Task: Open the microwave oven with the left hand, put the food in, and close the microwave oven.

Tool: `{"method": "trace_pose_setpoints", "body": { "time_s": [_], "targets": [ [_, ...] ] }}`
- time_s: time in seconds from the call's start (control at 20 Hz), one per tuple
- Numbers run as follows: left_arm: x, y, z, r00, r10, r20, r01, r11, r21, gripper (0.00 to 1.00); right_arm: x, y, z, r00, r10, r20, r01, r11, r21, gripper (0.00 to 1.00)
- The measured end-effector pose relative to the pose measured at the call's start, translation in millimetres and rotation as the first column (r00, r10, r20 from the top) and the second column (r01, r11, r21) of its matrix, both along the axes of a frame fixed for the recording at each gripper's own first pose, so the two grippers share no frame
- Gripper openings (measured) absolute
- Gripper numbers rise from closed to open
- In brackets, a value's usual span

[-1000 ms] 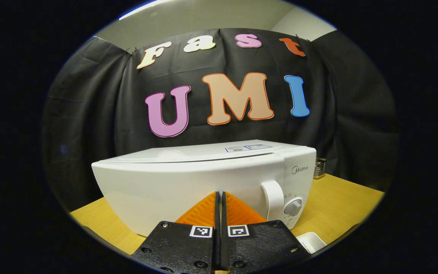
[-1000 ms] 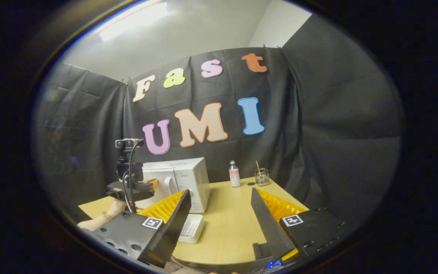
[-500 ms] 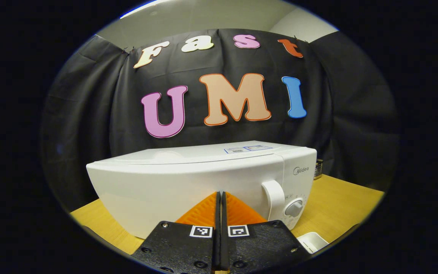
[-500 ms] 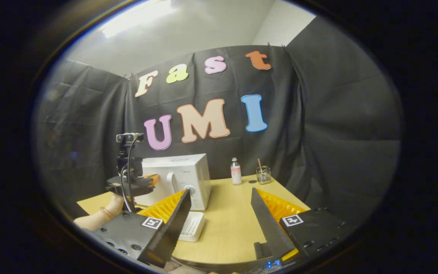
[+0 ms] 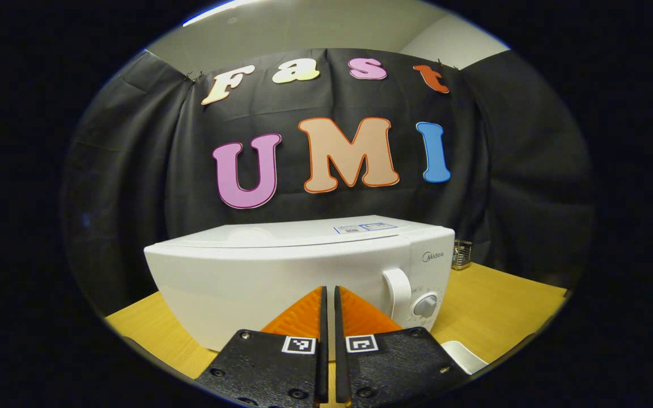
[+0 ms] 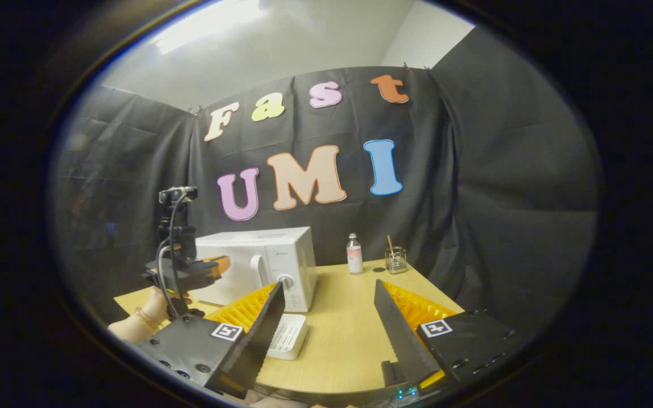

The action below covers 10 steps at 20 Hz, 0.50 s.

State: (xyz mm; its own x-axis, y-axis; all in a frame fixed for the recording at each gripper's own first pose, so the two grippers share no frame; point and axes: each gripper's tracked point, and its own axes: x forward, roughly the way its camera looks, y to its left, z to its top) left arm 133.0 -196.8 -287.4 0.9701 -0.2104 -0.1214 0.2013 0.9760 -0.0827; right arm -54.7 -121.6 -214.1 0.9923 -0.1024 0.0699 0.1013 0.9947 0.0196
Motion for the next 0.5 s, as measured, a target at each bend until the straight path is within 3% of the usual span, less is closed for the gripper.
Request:
{"method": "trace_pose_setpoints", "body": {
  "time_s": [0.3, 0.4, 0.5],
  "targets": [
    [-55, 30, 32, 1.0, 0.005, -0.015, -0.006, 0.996, -0.088, 0.13, -6, 0, 6, 1.0, 0.002, 0.023, -0.002, 1.0, 0.001, 0.91],
    [-75, 44, 42, 1.0, 0.01, -0.001, -0.01, 0.996, -0.09, 0.15, -6, 0, 5, 1.0, 0.0, 0.023, 0.0, 1.0, 0.004, 0.91],
    [-92, 63, 47, 1.0, 0.031, 0.004, -0.031, 0.997, -0.066, 0.24, -6, -2, 4, 1.0, -0.006, 0.021, 0.006, 1.0, 0.004, 0.91]
  ]
}}
